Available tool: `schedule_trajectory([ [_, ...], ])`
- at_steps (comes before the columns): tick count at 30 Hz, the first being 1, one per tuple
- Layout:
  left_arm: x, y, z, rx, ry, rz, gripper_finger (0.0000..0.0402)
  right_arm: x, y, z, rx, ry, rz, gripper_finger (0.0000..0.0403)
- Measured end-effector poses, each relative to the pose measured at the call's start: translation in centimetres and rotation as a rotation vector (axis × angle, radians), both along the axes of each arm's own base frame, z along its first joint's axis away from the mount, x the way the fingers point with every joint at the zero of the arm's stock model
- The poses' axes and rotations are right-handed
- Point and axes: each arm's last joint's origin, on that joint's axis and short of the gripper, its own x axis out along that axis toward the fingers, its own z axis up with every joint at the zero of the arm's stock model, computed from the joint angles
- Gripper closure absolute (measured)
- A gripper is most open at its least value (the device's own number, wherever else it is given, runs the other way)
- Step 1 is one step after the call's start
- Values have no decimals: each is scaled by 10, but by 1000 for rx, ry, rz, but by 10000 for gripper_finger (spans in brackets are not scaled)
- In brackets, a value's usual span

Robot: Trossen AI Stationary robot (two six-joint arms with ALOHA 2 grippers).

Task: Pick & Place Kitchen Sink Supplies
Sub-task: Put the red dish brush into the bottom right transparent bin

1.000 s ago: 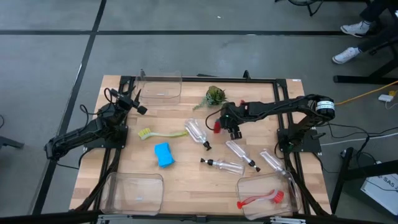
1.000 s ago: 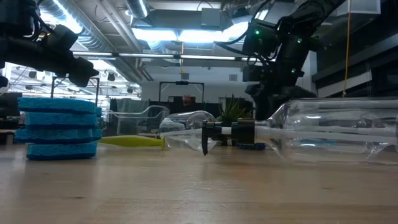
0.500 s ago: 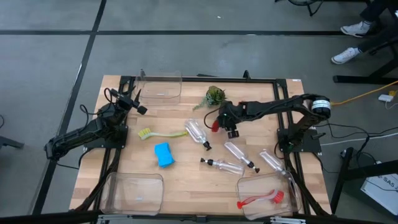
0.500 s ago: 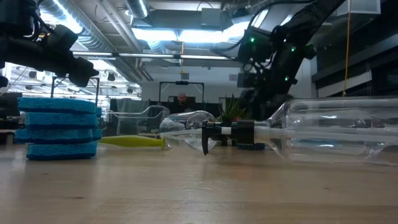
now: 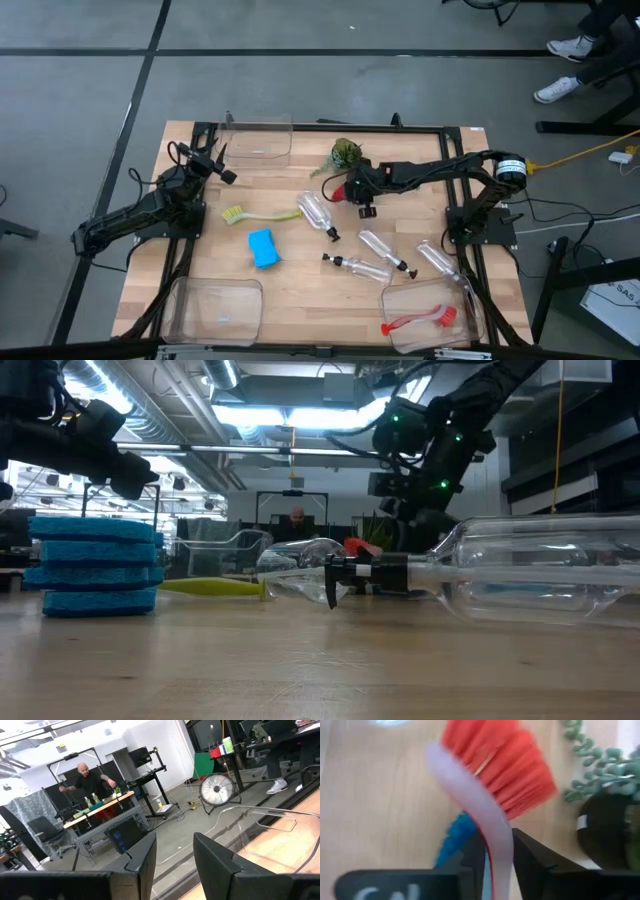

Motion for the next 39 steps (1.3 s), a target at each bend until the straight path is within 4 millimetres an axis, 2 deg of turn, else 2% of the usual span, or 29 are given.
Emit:
schedule_trajectory([
  [4,0,0,0,0,0,0,277,4,0,8,37,-18,-51,333],
  [10,0,0,0,0,0,0,276,14,-2,30,53,-58,-80,333],
  [17,0,0,0,0,1,0,277,32,-2,74,102,-160,-104,333],
  [23,0,0,0,0,0,0,277,49,10,128,138,-331,-118,333],
  [28,0,0,0,0,0,0,277,56,31,171,205,-455,-127,333],
  [33,0,0,0,0,0,0,277,58,64,205,286,-559,-89,333],
  [39,0,0,0,0,0,0,276,54,113,229,349,-616,34,334],
])
